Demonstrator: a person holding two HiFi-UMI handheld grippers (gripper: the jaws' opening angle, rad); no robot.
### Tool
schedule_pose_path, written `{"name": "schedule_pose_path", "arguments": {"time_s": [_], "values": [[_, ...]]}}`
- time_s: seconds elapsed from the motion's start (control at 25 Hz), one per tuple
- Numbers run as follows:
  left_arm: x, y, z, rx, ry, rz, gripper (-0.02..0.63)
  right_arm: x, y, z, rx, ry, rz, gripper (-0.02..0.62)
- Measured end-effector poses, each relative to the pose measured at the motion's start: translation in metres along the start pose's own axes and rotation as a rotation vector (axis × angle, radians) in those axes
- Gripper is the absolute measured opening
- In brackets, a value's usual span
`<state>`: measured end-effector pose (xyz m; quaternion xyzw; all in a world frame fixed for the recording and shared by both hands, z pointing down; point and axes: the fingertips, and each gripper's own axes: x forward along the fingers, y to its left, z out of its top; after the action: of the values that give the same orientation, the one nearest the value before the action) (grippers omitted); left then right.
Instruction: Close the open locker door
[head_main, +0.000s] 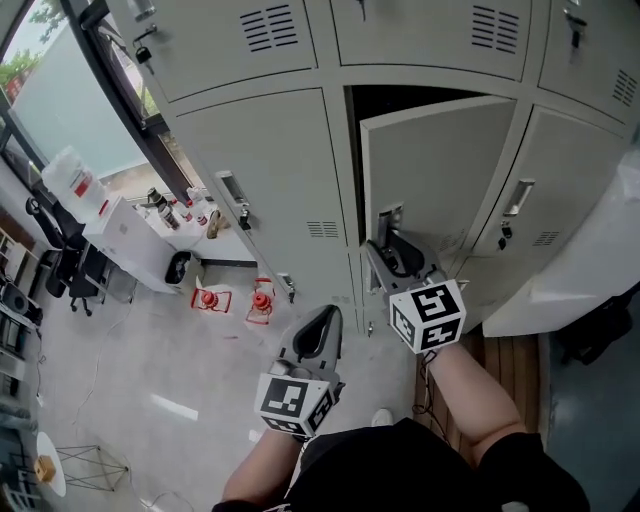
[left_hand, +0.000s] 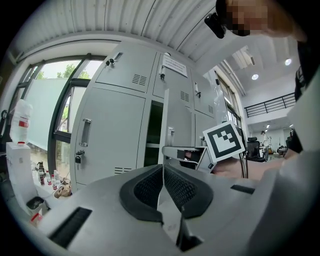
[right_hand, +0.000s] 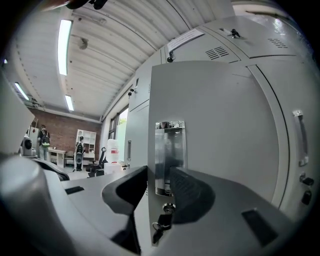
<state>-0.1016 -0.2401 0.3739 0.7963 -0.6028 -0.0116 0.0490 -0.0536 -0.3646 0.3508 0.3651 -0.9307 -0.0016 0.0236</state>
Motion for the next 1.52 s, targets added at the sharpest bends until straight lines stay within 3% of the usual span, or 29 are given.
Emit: {"name": "schedule_pose_path", "arguments": {"time_s": [0.52,1.16,1.52], "values": [[0.011,0.007,-0.003,0.005,0.017,0.070,0.021,0.042,-0.009,0.000,0.006,0.005,0.055,0.146],[0.082,0.032,0.008,0.038,0.017,-0.064,0.021,0.085,-0.035,0.002,0.001,0.020,0.011,0.095],[0.099,0.038,0.008,0.020,0.016,-0.090,0.021,0.095,-0.043,0.000,-0.026,0.020,-0.031,0.092]]}}
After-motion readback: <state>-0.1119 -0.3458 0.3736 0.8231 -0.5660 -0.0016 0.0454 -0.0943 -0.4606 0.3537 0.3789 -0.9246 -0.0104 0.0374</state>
